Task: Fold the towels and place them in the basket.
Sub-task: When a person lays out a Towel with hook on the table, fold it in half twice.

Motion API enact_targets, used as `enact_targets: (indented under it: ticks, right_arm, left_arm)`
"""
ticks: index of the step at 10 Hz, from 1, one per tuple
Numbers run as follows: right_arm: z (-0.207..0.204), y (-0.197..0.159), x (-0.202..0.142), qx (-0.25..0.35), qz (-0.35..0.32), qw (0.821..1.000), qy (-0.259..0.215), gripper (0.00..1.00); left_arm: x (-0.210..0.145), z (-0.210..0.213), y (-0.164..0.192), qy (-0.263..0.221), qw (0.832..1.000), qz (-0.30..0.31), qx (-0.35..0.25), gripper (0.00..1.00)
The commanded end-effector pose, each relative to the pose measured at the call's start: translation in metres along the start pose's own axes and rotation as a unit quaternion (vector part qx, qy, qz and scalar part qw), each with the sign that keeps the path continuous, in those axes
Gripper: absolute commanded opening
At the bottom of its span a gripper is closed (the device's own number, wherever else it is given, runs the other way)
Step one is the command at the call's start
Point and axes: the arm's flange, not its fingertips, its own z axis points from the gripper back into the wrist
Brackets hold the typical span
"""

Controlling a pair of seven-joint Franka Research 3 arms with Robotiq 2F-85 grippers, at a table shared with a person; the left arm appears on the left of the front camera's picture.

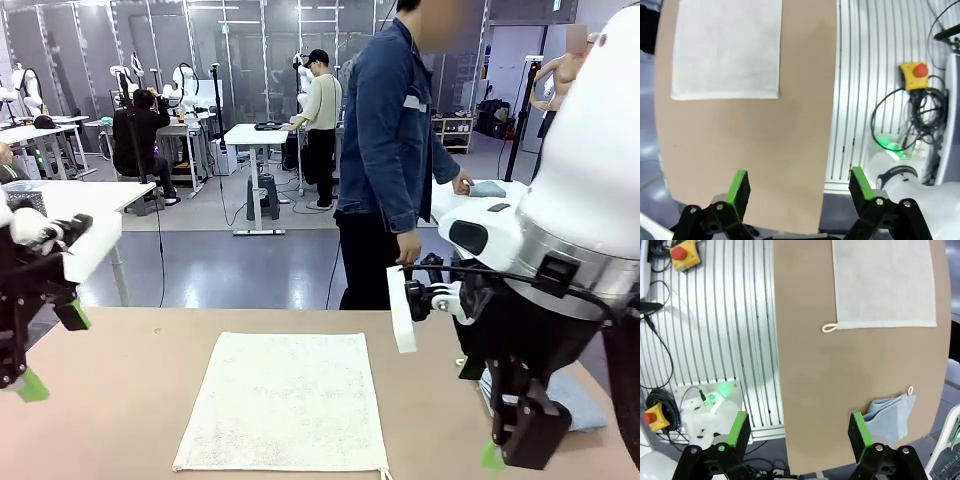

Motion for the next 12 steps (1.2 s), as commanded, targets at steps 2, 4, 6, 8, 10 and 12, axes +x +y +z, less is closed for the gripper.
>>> enact_targets:
  ticks: [2,4,6,8,10,12]
  right_arm:
    - [0.0,0.0,0.0,0.0,0.0,1.0,0.0,0.99]
    - [0.0,0.0,0.0,0.0,0.0,1.0,0.0,0.99]
    - [-0.002,-0.003,0.0,0.002,-0.002,1.0,-0.001,0.99]
    - [-0.047,-0.006,0.014,0.005,0.026,0.999,-0.018,0.99]
    - [-0.081,-0.006,0.023,0.01,0.046,0.999,-0.006,0.99]
    - [-0.113,-0.008,0.035,0.024,0.064,0.997,0.02,0.99]
  left_arm:
    - [0.0,0.0,0.0,0.0,1.0,0.0,0.0,1.0]
    - [0.0,0.0,0.0,0.0,1.0,0.0,0.0,1.0]
    - [0.002,-0.004,0.002,-0.001,1.0,-0.002,-0.01,1.0]
    - [0.004,-0.059,0.014,-0.054,0.994,-0.008,-0.089,1.0]
    - [0.001,-0.104,0.014,-0.055,0.993,0.004,-0.108,1.0]
    - [0.004,-0.145,0.012,-0.052,0.993,0.012,-0.109,1.0]
